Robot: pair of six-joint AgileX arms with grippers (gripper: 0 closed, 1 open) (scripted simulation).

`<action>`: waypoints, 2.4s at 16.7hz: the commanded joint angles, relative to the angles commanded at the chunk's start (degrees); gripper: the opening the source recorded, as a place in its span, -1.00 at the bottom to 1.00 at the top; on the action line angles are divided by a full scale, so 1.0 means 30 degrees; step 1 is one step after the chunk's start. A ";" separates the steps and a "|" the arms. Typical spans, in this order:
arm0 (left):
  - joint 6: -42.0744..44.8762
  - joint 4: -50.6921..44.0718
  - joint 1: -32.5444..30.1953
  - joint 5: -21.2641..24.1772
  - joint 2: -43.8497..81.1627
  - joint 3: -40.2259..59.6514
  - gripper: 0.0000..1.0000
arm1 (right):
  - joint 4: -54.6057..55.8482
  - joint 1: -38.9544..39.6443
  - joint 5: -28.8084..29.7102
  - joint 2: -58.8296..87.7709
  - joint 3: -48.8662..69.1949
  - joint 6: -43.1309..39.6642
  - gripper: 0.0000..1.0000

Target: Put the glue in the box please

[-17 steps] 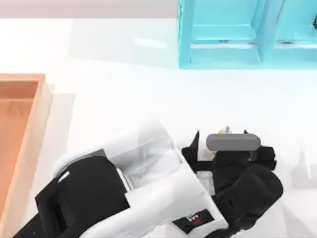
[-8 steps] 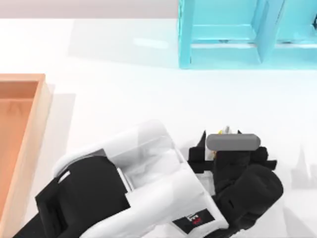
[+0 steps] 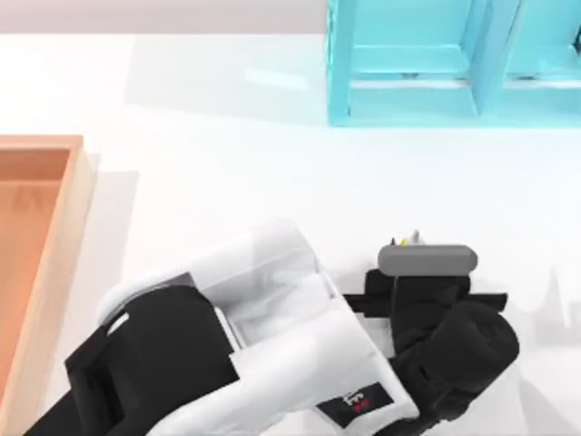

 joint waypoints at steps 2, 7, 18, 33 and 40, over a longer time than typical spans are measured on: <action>0.0000 0.0000 0.0000 0.0000 0.0000 0.0000 -1.00 | 0.0000 0.0000 0.0000 0.0000 0.0000 0.0000 1.00; 0.0000 0.0000 0.0000 0.0000 0.0000 0.0000 -1.00 | 0.0000 0.0000 0.0000 0.0000 0.0000 0.0000 1.00; 0.0076 -0.4970 -0.0023 -0.0046 -0.5018 -0.0001 -1.00 | 0.0000 0.0000 0.0000 0.0000 0.0000 0.0000 1.00; 0.7787 -0.9337 0.4872 0.4971 -0.6629 0.1373 -1.00 | 0.0000 0.0000 0.0000 0.0000 0.0000 0.0000 1.00; 2.0140 -1.6115 1.2961 1.3409 -0.8466 0.3299 -1.00 | 0.0000 0.0000 0.0000 0.0000 0.0000 0.0000 1.00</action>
